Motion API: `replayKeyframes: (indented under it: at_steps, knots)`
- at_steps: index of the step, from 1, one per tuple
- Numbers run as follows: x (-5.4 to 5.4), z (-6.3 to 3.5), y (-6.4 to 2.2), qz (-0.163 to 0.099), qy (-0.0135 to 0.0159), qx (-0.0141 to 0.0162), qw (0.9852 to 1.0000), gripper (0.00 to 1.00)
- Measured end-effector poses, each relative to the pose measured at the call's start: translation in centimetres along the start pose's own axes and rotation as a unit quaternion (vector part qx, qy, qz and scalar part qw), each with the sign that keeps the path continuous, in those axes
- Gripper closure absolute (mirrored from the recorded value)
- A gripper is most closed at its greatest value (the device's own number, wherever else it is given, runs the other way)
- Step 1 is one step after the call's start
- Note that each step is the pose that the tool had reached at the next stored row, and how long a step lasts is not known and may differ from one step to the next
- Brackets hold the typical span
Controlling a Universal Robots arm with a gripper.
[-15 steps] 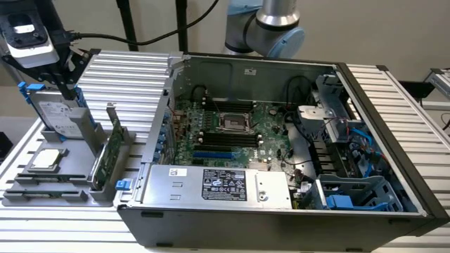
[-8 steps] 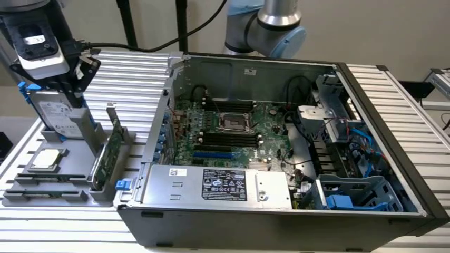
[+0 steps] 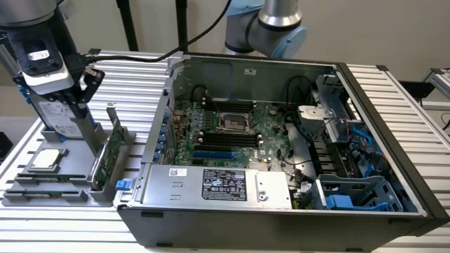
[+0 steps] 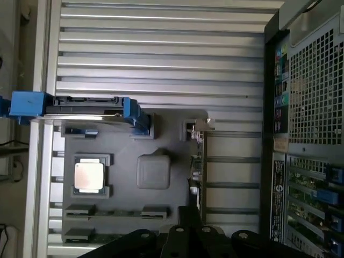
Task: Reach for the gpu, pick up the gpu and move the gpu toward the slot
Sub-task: 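Reach for the gpu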
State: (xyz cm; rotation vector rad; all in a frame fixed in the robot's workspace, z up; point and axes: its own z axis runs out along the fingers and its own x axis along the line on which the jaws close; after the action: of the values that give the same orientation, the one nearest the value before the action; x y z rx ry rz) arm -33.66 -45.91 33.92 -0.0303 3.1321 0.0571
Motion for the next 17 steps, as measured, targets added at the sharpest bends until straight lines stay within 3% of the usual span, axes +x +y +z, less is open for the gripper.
replayKeyframes:
  at_steps: [8, 17]
  knots:
    - [-0.7, 0.89, -1.75, 0.0, -0.0027, 0.0, 1.0, 0.89]
    - [-0.9, 0.9, -1.83, 0.0, -0.0024, 0.0, 1.0, 0.89]
